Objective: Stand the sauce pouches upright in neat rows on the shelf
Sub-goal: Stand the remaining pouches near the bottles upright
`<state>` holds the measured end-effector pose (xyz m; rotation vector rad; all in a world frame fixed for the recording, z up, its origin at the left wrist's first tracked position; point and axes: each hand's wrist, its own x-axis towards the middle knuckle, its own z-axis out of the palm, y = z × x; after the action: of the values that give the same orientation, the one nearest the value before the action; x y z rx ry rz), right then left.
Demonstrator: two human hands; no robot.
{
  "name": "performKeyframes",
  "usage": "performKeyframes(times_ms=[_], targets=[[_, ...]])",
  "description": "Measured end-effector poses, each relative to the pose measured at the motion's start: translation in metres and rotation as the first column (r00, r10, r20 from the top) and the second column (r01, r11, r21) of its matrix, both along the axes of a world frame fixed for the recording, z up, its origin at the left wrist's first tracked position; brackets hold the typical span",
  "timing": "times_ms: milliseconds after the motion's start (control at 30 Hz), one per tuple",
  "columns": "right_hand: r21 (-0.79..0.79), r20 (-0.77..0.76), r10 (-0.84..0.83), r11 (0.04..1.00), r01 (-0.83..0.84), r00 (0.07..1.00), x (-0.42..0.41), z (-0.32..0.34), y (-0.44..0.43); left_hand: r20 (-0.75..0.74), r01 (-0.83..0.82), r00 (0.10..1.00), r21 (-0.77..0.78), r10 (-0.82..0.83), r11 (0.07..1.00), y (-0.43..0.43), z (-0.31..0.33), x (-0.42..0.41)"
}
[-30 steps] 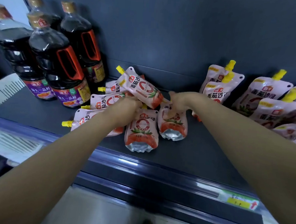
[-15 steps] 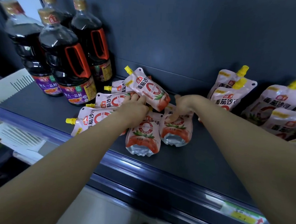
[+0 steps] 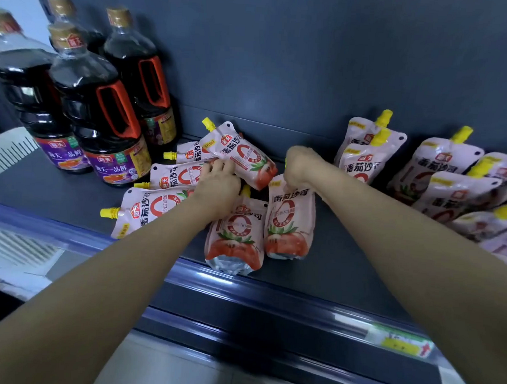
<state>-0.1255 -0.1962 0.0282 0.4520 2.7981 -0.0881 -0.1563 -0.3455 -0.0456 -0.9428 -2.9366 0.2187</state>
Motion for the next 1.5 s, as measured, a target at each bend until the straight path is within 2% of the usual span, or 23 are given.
performKeyframes(times_ms=[167, 300, 400, 533, 667, 767, 967, 1167, 1333, 1500], targets=[[-0.031, -0.163, -0.012, 0.999, 0.007, 0.987, 0.016, 0.016, -0.001, 0.097, -0.12, 0.99, 0.222, 0.101, 0.968, -0.006, 0.009, 0.002], [-0.002, -0.2, -0.044, 0.999, 0.045, 0.979, 0.032, 0.037, 0.003, 0.209, -0.154, 0.976, 0.455, 0.063, 0.877, -0.003, 0.033, 0.011], [0.062, -0.206, -0.066, 0.995, 0.08, 0.976, 0.047, 0.052, 0.014, 0.331, -0.199, 0.944, 0.537, 0.013, 0.82, 0.003, 0.051, 0.021], [0.17, -0.179, -0.12, 0.974, 0.15, 0.977, 0.063, 0.056, 0.032, 0.397, -0.249, 0.917, 0.61, -0.019, 0.752, 0.01, 0.067, 0.03], [0.154, -0.225, -0.146, 0.971, 0.183, 0.963, 0.077, 0.061, 0.048, 0.452, -0.285, 0.885, 0.718, -0.114, 0.636, 0.017, 0.08, 0.042], [0.14, -0.225, -0.111, 0.979, 0.145, 0.968, 0.087, 0.066, 0.051, 0.479, -0.285, 0.856, 0.752, -0.196, 0.595, 0.023, 0.087, 0.052], [0.103, -0.242, -0.145, 0.979, 0.174, 0.959, 0.094, 0.075, 0.057, 0.57, -0.367, 0.758, 0.775, -0.317, 0.515, 0.039, 0.081, 0.068], [-0.028, -0.385, -0.25, 0.965, 0.259, 0.888, 0.106, 0.082, 0.07, 0.607, -0.452, 0.708, 0.783, -0.362, 0.428, 0.067, 0.074, 0.092], [-0.075, -0.478, -0.285, 0.956, 0.285, 0.831, 0.118, 0.082, 0.08, 0.572, -0.41, 0.712, 0.809, -0.407, 0.421, 0.089, 0.073, 0.108], [-0.067, -0.525, -0.291, 0.951, 0.302, 0.8, 0.128, 0.087, 0.08, 0.554, -0.347, 0.73, 0.805, -0.4, 0.482, 0.093, 0.074, 0.115]])
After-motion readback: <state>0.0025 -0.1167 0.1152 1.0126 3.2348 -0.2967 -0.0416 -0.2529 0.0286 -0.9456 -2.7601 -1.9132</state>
